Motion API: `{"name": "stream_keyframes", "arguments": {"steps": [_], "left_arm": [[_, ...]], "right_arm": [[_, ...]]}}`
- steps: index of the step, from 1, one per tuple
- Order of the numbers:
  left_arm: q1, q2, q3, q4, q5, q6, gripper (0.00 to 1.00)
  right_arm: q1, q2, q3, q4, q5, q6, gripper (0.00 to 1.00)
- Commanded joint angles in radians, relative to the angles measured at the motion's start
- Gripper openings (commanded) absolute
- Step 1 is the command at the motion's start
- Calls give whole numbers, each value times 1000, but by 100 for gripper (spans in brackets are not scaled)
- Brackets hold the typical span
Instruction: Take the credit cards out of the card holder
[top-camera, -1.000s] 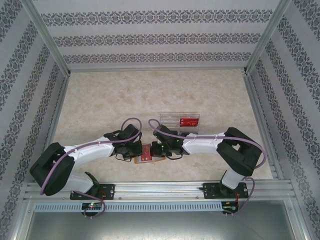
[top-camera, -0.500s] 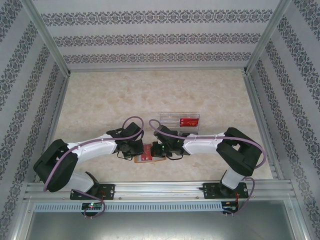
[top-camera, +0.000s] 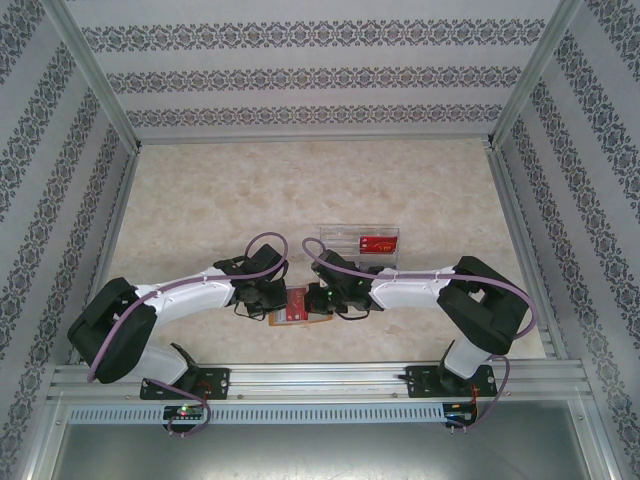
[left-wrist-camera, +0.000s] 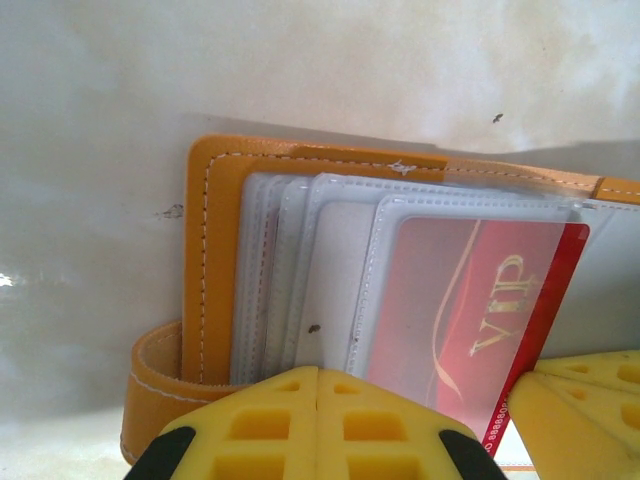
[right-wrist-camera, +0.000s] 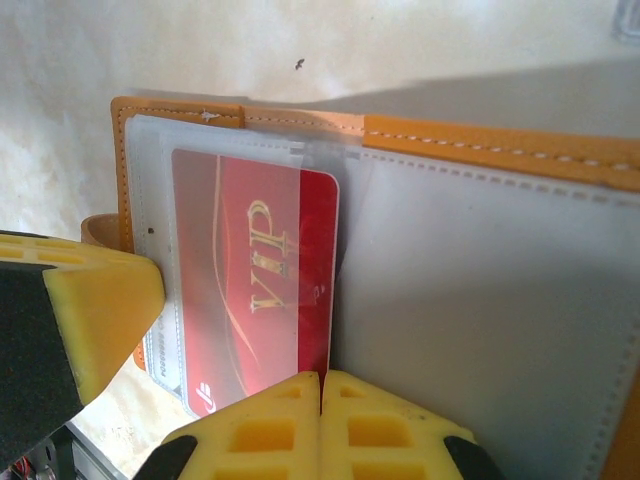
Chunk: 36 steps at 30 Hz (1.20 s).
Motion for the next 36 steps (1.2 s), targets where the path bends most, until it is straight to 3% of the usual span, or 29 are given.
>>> {"name": "stream_keyframes", "arguments": {"steps": [1,27,32,36], "left_arm": [[5,52,-39,-101,-100,-14,0],[5,50,-34,-106,-101,-9,0],[5,49,-32,-105,-98,-8,0],[5,53,-29,-101,-94,-6,0]], "right_arm": [[-6,-13,-12,-7,-4,-6,0],[-37,-58,-76,-2,-6,2,0],[-37,-50,-74,43,-23,15,23],[-38,-30,-70,80,-41,28,26]]}}
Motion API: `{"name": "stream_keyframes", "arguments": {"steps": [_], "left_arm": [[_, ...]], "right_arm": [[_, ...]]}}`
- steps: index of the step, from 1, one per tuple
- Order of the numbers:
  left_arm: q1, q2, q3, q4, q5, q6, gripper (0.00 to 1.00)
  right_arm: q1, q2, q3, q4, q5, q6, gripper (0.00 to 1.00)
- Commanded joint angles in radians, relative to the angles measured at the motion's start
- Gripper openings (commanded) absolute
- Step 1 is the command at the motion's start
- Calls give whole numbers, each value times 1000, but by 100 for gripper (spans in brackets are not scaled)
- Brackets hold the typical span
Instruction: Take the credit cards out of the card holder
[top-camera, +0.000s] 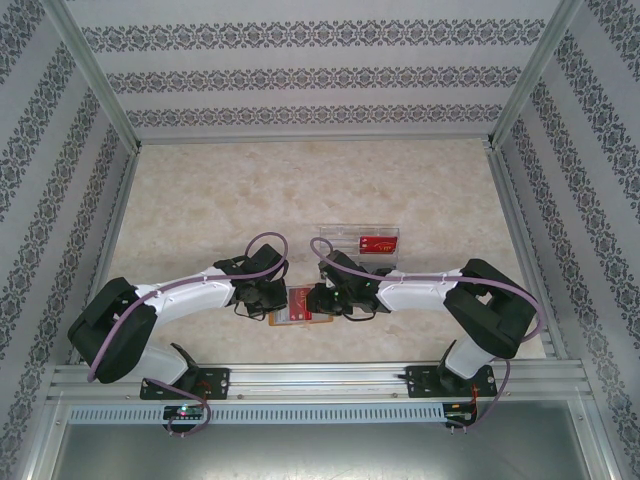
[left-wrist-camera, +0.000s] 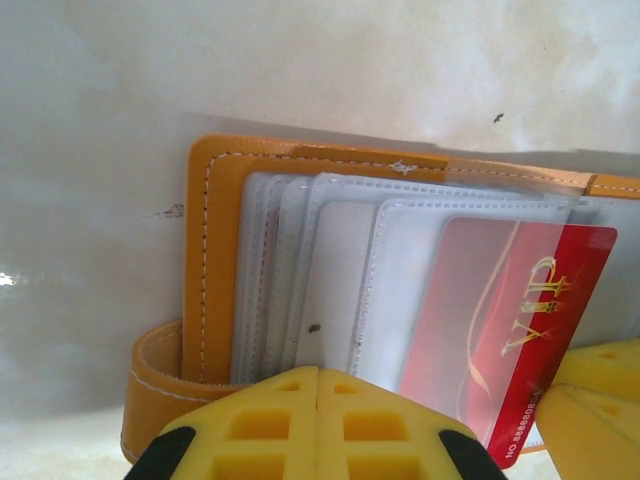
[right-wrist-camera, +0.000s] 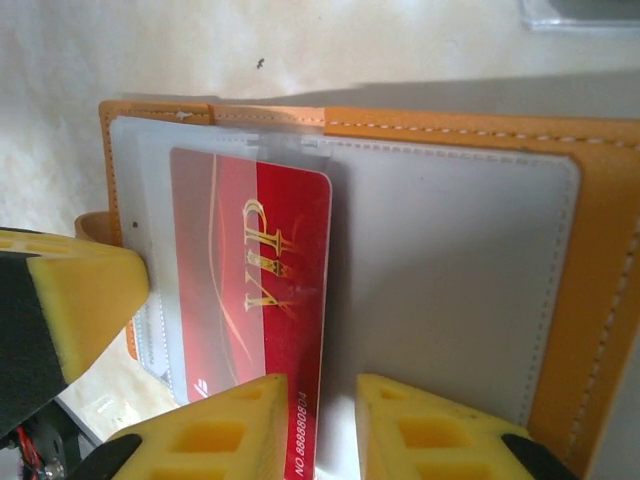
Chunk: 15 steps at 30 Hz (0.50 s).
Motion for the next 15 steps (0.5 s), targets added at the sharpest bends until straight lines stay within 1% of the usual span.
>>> {"name": "stream_keyframes", "arguments": {"steps": [1,6,10,15], "left_arm": [[5,54,-27,-98,-93,-5,0],[5,59,-24,-95,-87,-2,0],[5,60,-22,-97,-87,-1,0],[5,54,-22,-102,-91,-1,0]], "right_arm": [[-12,17,-9,46,-24,15,26],[-13,42,-10,84,-42,28,26],[-15,62,-6,99,-55,31,23],[-24,70,-18,90,-49,34,13]]}}
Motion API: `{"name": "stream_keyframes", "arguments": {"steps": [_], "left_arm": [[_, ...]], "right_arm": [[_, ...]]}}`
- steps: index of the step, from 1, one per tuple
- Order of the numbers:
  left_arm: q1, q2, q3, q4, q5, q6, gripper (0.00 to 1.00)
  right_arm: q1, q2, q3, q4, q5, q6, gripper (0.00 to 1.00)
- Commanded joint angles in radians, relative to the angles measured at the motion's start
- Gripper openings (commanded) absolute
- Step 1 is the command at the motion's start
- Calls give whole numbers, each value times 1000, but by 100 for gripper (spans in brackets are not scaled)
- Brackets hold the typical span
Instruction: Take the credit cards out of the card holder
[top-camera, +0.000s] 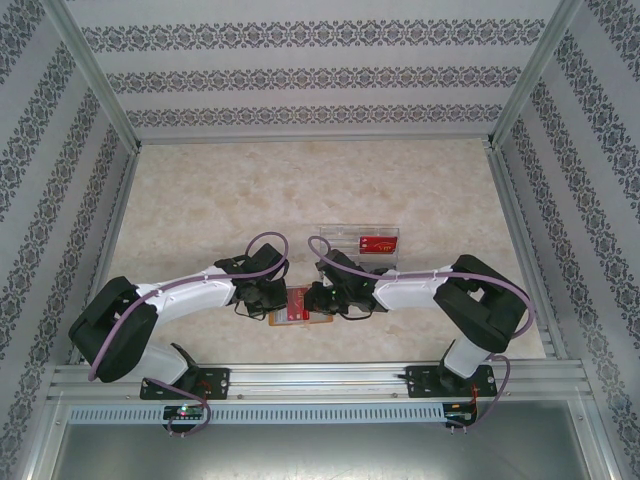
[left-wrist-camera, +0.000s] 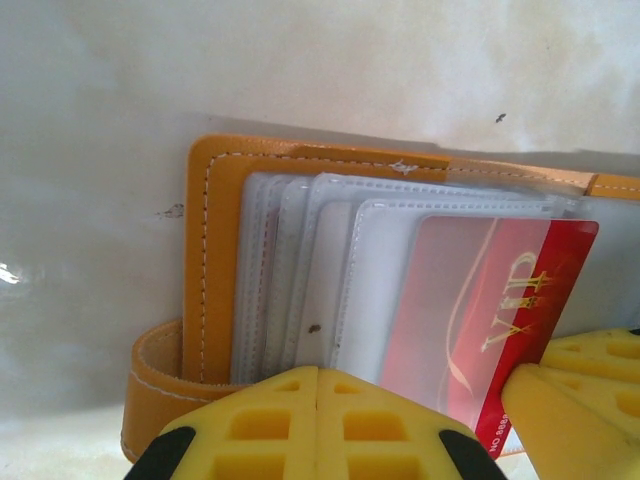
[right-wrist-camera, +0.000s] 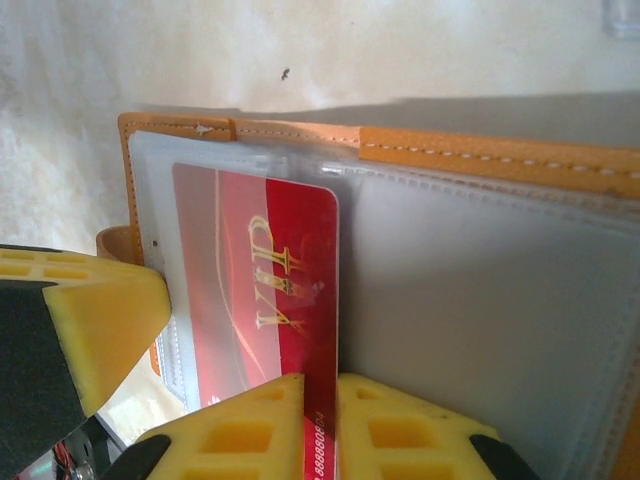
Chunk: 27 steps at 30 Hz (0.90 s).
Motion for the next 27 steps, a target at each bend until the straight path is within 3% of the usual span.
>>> {"name": "stream_keyframes", "arguments": {"steps": [1,13,27], "left_arm": [[5,48,-31,-93,-91,-3,0],[4,49,-36,-97,-97,-1,0],[6,44,-40,-95,-97,-1,0]], "right_arm": [[-14,19,-22,7,2,3,11],[-45,-16,-96,6,9,-4,0],[-89,-79,-164,-12,3,-23,0]]}}
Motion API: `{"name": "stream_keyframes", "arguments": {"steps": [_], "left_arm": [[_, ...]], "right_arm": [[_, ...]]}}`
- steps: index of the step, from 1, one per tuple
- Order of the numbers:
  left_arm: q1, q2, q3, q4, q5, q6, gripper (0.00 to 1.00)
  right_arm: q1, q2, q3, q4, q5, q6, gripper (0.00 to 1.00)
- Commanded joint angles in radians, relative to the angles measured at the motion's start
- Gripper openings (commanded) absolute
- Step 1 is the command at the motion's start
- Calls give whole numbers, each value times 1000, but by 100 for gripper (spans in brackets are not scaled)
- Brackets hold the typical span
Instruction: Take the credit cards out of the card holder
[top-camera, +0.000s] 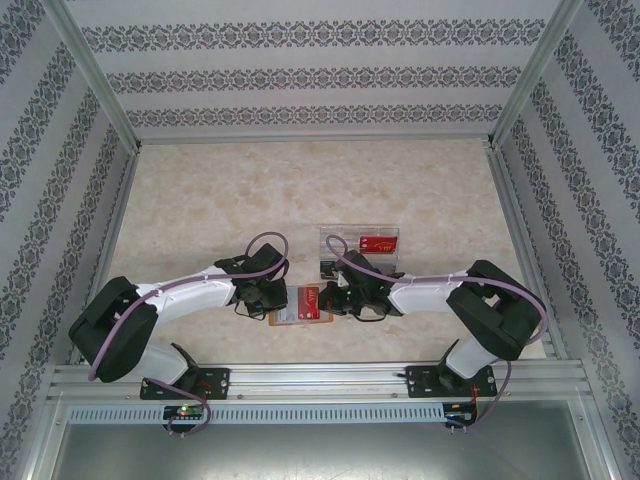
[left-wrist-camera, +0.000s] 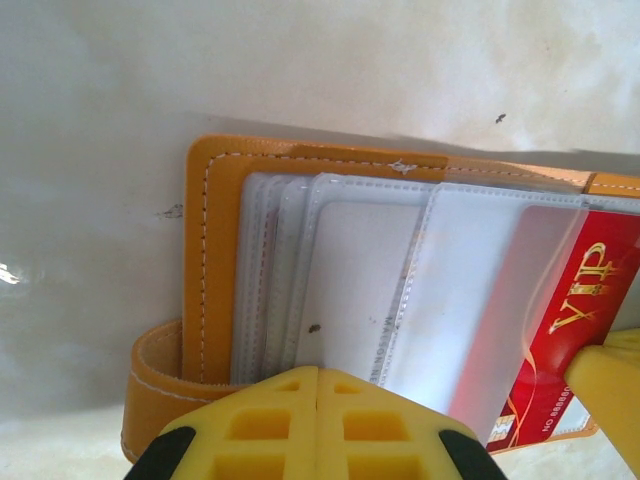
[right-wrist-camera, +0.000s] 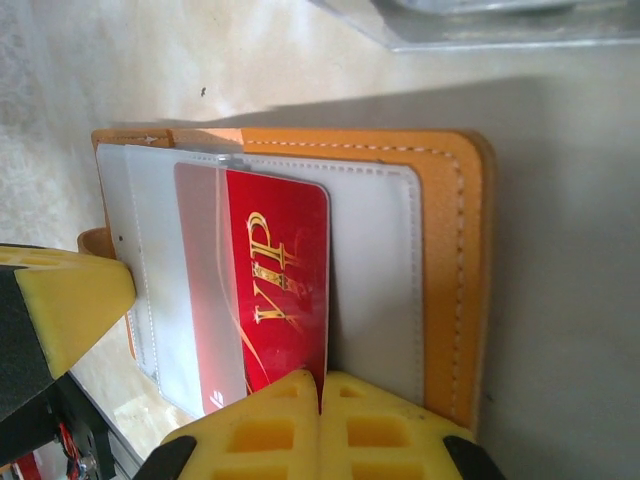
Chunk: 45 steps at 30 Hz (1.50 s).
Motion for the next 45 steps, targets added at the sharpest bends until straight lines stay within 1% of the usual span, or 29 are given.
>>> {"name": "stream_keyframes", "arguments": {"steps": [1,11,19,23,25,28,31,34,35,37,38,40,41,42,43,45], "left_arm": [[5,45,-41,-96,-96,-1,0],[5,34,-44,-102,-101,-1,0],[5,35,-40,-103,-103,4,0],[5,30,-34,-107,-104,5,0],[5,24,-27,-116,-107,8,0],[5,2,-8,-135,-117,15,0],[5,-37,19,-149,-119,32,0],[4,-94,56,-164,-134,55,0],[6,-114,70,-169,-142,63,3],[6,-156,95,-179,-158,77,16],[7,-174,109,-184,-166,86,25],[10,-210,134,-185,-176,106,57],[11,-221,145,-189,-182,113,72],[13,-233,159,-194,-188,122,83],[14,-242,171,-199,-197,133,89],[21,-254,192,-210,-211,154,99]], "right_arm": [[-15,4,-32,-78,36,-18,0],[-38,-32,-67,-90,38,-31,0],[-81,-123,-124,-119,30,-65,0],[-103,-194,-139,-160,25,-82,0],[-111,-245,-135,-198,29,-92,0],[-118,-339,-97,-310,53,-128,0],[-123,-430,-15,-474,106,-203,0],[-133,-493,97,-652,181,-318,0],[-136,-504,137,-710,221,-367,0],[-147,-514,217,-801,288,-462,0],[-148,-512,253,-837,323,-521,0],[-149,-499,322,-893,398,-630,0],[-150,-490,351,-914,422,-685,0],[-150,-476,384,-936,439,-753,0],[-151,-460,413,-954,462,-819,0],[-151,-422,459,-984,518,-937,0]]}}
